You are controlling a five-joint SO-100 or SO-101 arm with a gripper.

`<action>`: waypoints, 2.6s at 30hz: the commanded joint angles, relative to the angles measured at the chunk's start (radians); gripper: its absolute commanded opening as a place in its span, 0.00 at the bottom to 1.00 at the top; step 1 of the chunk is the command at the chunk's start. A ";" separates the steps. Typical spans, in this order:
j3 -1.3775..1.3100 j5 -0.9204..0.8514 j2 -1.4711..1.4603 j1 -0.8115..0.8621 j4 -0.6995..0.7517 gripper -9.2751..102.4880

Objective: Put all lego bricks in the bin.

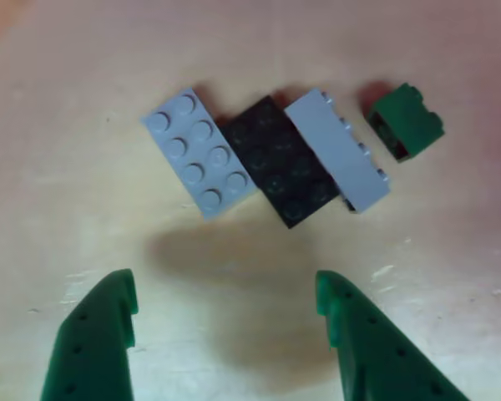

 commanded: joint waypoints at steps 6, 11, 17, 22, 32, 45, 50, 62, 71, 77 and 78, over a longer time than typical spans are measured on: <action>-0.120 0.008 -0.086 -0.051 -0.137 0.30; -0.118 -0.015 -0.132 -0.014 -0.249 0.30; -0.118 -0.046 -0.146 0.028 -0.291 0.29; -0.101 -0.049 -0.130 -0.012 -0.267 0.12; -0.072 -0.035 -0.034 -0.071 -0.239 0.08; 0.069 0.041 1.074 0.561 0.233 0.08; 0.279 -0.040 1.244 1.049 0.224 0.08; 0.661 -0.227 1.307 1.424 0.143 0.11; 0.545 -0.071 1.258 1.157 0.307 0.30; 0.202 0.092 0.976 0.512 0.371 0.19; 0.150 0.101 0.920 0.417 0.377 0.17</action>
